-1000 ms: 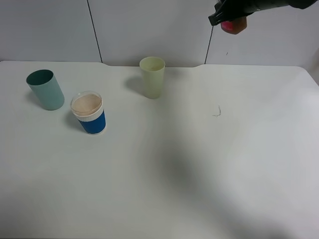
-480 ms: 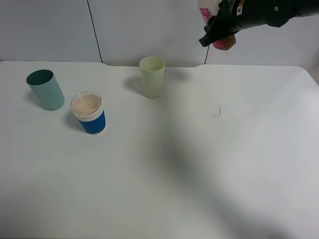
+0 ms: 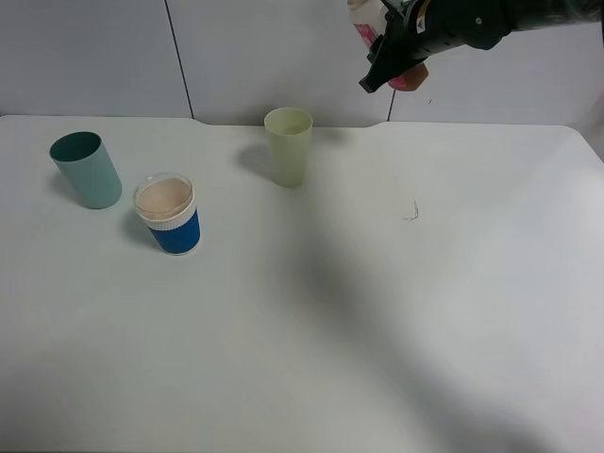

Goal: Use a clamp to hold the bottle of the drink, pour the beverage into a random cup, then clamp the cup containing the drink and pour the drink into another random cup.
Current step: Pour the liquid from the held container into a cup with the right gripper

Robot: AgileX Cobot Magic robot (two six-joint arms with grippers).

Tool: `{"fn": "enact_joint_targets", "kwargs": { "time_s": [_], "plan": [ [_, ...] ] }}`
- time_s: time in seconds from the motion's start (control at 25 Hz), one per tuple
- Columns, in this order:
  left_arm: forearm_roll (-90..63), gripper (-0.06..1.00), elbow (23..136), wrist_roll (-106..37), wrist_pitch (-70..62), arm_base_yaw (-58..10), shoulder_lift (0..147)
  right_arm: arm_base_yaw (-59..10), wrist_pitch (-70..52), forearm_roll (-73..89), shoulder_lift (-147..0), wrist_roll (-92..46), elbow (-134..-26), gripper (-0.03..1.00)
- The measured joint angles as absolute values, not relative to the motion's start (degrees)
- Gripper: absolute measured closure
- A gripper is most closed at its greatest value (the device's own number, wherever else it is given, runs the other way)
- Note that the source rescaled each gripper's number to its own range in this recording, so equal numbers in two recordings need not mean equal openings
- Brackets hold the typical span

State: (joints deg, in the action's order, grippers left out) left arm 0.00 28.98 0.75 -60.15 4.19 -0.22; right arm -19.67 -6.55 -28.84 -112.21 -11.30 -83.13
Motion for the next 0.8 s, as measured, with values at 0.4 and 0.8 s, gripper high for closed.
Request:
{"fn": "enact_joint_targets", "kwargs": {
  "time_s": [0.4,0.8],
  "plan": [
    [0.0,-0.06,28.98,0.75,-60.15,4.19,-0.22,-22.41,-5.48,-33.03,-114.26,-10.64,-83.84,0.97],
    [0.0,-0.06,28.98,0.75,-60.15,4.19,-0.22,-22.78,-5.27,-39.08,-115.07,-10.64,-85.17,0.97]
  ]
}}
